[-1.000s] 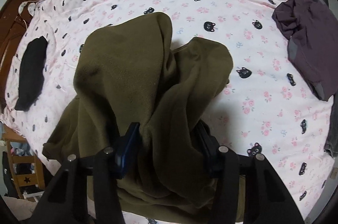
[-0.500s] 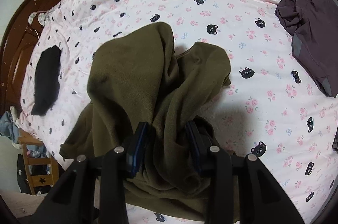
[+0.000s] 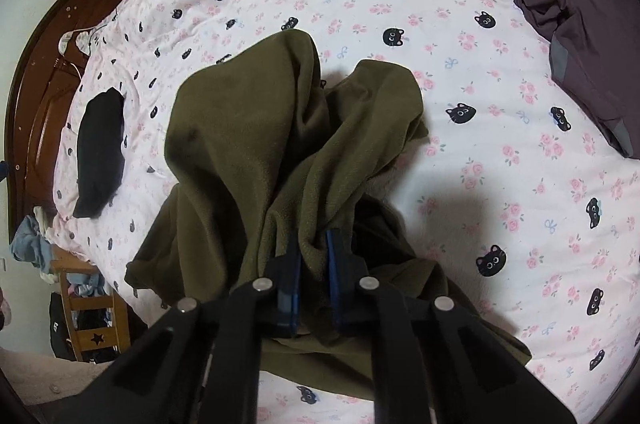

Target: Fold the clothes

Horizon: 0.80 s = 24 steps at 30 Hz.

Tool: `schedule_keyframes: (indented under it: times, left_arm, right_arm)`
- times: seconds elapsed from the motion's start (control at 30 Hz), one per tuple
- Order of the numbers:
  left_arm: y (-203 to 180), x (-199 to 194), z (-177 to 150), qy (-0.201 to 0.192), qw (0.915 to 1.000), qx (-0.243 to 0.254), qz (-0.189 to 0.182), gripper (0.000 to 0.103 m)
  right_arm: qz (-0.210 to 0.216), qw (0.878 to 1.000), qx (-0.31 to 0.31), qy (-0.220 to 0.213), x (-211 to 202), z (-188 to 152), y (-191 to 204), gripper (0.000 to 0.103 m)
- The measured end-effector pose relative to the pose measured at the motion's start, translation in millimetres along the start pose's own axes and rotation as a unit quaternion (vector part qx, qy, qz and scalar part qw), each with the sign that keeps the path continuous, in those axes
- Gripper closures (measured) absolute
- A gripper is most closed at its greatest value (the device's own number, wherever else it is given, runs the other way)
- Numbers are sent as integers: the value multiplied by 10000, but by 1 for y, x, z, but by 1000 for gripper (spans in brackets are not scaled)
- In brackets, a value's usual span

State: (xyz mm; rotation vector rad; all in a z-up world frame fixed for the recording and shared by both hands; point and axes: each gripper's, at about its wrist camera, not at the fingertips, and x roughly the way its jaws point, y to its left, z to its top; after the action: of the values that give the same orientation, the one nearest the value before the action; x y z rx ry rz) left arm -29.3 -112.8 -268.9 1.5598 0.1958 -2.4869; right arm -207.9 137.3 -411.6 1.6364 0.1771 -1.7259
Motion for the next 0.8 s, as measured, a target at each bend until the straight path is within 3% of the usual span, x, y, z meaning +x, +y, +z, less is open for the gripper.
schedule_keyframes:
  times: [0.23,0.63,0.73,0.8]
  left_arm:
    - [4,-10,2,-8,10000,4,89,0]
    - [43,-31,4,-18,9991,-129,402,0]
    - [51,-34,0,-17,9989,-171,436,0]
    - [57,-36,-4,-10,9987,-191,466,0]
  right_arm:
    - [317,9990,47,-307,-23,-14,27,93]
    - [1268,9901,-315,-518,-52,-60,158,96]
    - [1903,9793,-316,-606,-54,-66,184,102]
    - [1944,9774,-592,-585,-52,-68,219,102]
